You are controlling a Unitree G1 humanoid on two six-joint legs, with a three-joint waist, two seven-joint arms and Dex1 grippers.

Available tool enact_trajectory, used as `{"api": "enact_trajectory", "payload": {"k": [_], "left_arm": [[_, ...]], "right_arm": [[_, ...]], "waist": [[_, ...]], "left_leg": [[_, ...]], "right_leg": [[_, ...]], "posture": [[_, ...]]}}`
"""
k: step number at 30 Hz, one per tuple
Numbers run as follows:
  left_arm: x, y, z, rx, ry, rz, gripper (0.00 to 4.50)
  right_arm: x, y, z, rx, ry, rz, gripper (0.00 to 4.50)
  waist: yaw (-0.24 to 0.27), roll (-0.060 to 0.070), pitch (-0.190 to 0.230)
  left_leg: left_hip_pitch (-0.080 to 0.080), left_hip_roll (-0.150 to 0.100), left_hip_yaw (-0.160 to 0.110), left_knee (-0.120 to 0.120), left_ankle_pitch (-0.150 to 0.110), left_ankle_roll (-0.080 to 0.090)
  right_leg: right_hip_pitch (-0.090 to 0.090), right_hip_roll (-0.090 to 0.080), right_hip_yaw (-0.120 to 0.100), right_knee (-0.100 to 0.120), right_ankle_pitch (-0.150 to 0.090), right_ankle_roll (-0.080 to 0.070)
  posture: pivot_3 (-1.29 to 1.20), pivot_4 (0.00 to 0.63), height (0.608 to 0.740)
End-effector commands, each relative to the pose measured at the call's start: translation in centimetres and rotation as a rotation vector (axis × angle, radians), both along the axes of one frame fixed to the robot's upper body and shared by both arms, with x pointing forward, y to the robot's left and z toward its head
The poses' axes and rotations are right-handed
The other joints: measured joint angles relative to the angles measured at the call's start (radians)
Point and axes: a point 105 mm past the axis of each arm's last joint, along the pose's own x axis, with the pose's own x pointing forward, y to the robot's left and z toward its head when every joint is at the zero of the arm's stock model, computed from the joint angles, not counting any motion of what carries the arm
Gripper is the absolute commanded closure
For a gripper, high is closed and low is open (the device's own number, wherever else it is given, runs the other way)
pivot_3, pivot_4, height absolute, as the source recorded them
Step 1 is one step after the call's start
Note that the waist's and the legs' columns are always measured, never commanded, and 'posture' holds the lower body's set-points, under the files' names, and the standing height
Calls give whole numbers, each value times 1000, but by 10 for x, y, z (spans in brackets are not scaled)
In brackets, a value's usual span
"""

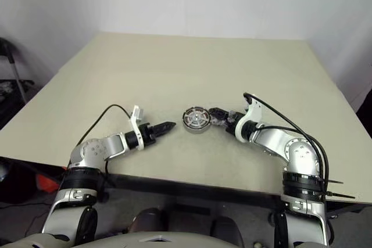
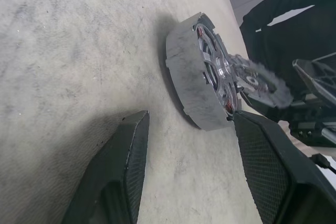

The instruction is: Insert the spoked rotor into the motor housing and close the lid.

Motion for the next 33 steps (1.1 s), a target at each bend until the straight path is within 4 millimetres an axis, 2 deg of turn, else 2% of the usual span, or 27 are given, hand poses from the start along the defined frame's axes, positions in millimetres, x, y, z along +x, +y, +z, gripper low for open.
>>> {"api": "enact_trajectory", "payload": {"k": [1, 3, 6, 8, 14, 17, 19, 23, 26, 29, 33], "left_arm": [[-3, 8, -13, 53, 38, 31, 1789], [-3, 8, -15, 54, 43, 36, 1789], [-2, 7, -16, 54, 45, 39, 1789], [-1, 7, -16, 53, 45, 41, 1789], [4, 7, -14, 54, 36, 52, 1789], [5, 9, -14, 54, 33, 60, 1789], [4, 12, -15, 53, 33, 68, 1789], [4, 17, -15, 46, 31, 82, 1789], [5, 20, -14, 44, 21, 85, 1789], [6, 19, -10, 46, 1, 72, 1789], [3, 13, 5, 64, -56, 3, 1789]], "right_arm": [[6, 9, 38, 20, -129, 61, 7], [7, 16, 48, 24, -158, 96, 7], [4, 38, 68, 39, -228, 195, 7], [0, 55, 73, 40, -250, 266, 7], [3, 81, 47, -83, -205, 335, 7], [5, 83, 45, -104, -220, 345, 7], [7, 78, 47, -185, -281, 357, 7], [2, 65, 50, -485, -524, 475, 7], [-11, 64, 39, -712, -714, 683, 7], [-24, 73, 38, -640, -789, 793, 7], [-19, 76, 33, -619, -817, 813, 7]], "waist": [[0, 0, 0], [-3, 0, 0], [-6, 0, 0], [-6, 0, 0], [-3, 0, 0], [-2, 0, 0], [-2, 0, 0], [0, -1, 0], [0, -1, 0], [-2, -1, 1], [-9, -2, 1]], "left_leg": [[0, 0, 0, 0, 0, 0], [0, -1, 0, 0, 0, 0], [2, 0, 0, 1, 0, 0], [3, 0, 0, 1, 1, -1], [2, -1, -1, 1, 1, -1], [1, -1, -1, 1, 1, -1], [2, -1, -1, 1, 1, -2], [1, -1, -2, 1, 1, -2], [2, 0, -2, 1, 1, -2], [3, 1, -2, 1, 1, -2], [1, 3, -1, 3, 0, 0]], "right_leg": [[0, 0, 0, 0, 1, -2], [0, 0, 0, 0, 0, 1], [1, 0, 0, 0, -3, 1], [2, 0, 0, 1, -4, 0], [2, -1, 0, 1, -4, 0], [2, -1, 0, 1, -4, 0], [2, -1, 0, 1, -4, 1], [3, -1, 0, 0, -3, 3], [3, -1, 0, 0, -3, 3], [3, 0, 0, 0, -4, 1], [0, 1, 0, 2, -3, -1]], "posture": [[0, 0, 740], [0, 0, 740], [0, 0, 740], [0, 0, 740], [0, 0, 740], [0, 0, 740], [0, 0, 740], [0, 0, 740], [0, 0, 740], [0, 0, 740], [0, 0, 740]]}}
